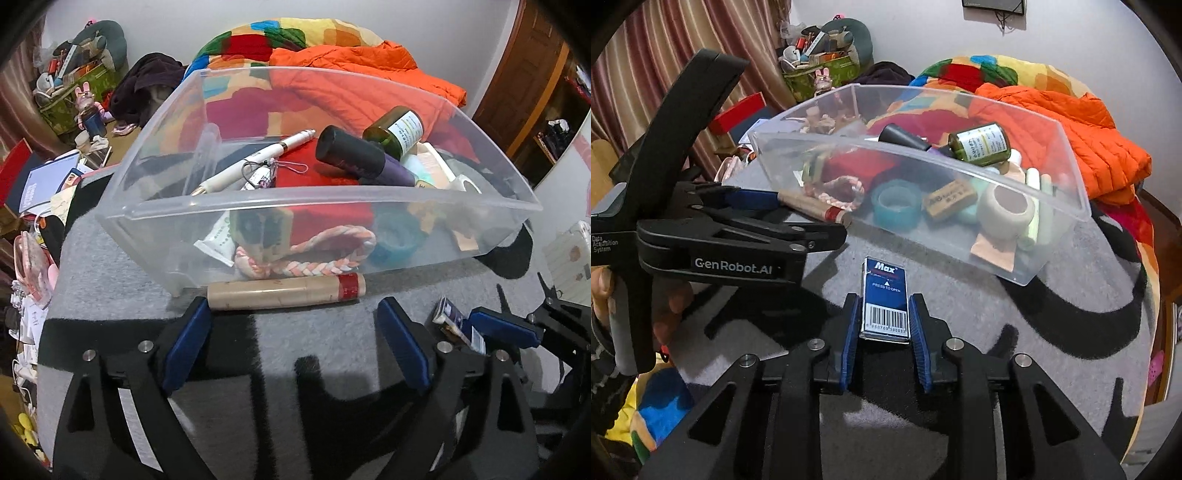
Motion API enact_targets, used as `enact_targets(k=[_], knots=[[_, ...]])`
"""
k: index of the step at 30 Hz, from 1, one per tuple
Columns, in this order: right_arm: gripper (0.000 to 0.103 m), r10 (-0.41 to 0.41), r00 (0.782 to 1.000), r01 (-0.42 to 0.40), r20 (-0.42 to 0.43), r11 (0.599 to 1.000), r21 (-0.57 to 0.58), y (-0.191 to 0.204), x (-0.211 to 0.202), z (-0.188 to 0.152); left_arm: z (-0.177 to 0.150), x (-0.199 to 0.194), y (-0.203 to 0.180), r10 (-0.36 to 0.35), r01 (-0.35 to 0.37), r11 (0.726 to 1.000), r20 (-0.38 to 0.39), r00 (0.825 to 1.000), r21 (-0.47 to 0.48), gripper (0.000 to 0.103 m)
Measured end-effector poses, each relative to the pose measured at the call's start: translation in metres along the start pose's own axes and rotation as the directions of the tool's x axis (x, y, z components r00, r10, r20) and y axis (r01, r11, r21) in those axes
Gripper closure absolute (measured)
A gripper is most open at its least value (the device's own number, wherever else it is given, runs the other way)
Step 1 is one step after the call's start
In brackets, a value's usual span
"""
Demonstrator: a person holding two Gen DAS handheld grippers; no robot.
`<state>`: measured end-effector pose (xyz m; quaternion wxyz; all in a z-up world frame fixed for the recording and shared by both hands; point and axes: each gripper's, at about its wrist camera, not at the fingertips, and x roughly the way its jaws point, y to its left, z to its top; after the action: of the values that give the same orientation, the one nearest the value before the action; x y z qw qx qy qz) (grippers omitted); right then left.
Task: Organize objects
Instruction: 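Grasp the blue Max card with the right tool while the left tool grasps the wooden tube, then carry the card and wooden tube into the box and open both tools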
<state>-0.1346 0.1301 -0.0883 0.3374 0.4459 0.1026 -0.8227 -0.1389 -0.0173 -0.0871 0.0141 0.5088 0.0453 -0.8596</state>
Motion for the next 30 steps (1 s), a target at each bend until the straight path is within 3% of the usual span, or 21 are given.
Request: enact_targets(k=[2, 7, 12, 17, 19, 22, 25, 30], knots=[[0.069, -0.006, 1.000, 0.006, 0.000, 1.000, 0.004, 0.000, 0.001, -0.001, 0.001, 0.002, 0.000, -0.006, 0.006, 1.000, -0.003, 1.000, -0.010, 0.010], [0.069, -0.016, 1.000, 0.016, 0.016, 1.000, 0.018, -0.002, 0.002, -0.002, 0.004, 0.002, 0.006, -0.022, 0.022, 0.998, 0.008, 1.000, -0.053, 0.010], [0.078, -0.018, 1.000, 0.017, 0.022, 1.000, 0.014, -0.001, 0.002, -0.002, -0.001, -0.003, 0.012, -0.029, 0.031, 0.997, 0.030, 0.999, -0.071, 0.026], [0.078, -0.001, 0.999, 0.000, 0.034, 0.999, 0.033, -0.003, -0.001, -0.003, -0.009, -0.011, 0.014, -0.028, 0.030, 0.999, 0.045, 0.999, -0.044, 0.045], [0.078, -0.002, 0.999, 0.001, 0.040, 0.999, 0.034, -0.003, -0.004, -0.003, -0.012, -0.013, 0.013, -0.023, 0.024, 0.999, 0.046, 0.999, -0.027, 0.046], [0.078, -0.015, 0.999, 0.013, 0.052, 0.999, 0.029, -0.002, -0.008, -0.004, -0.015, -0.016, 0.009, -0.026, 0.026, 1.000, 0.034, 0.999, -0.006, 0.043], [0.078, -0.011, 0.998, 0.008, 0.060, 0.999, 0.036, -0.003, -0.011, -0.006, -0.014, -0.017, 0.002, -0.025, 0.025, 1.000, 0.021, 0.999, -0.005, 0.017], [0.078, -0.006, 0.998, 0.002, 0.069, 0.999, 0.051, -0.008, -0.014, -0.008, -0.001, -0.013, -0.008, 0.009, -0.009, 1.000, 0.030, 1.000, -0.005, 0.015]])
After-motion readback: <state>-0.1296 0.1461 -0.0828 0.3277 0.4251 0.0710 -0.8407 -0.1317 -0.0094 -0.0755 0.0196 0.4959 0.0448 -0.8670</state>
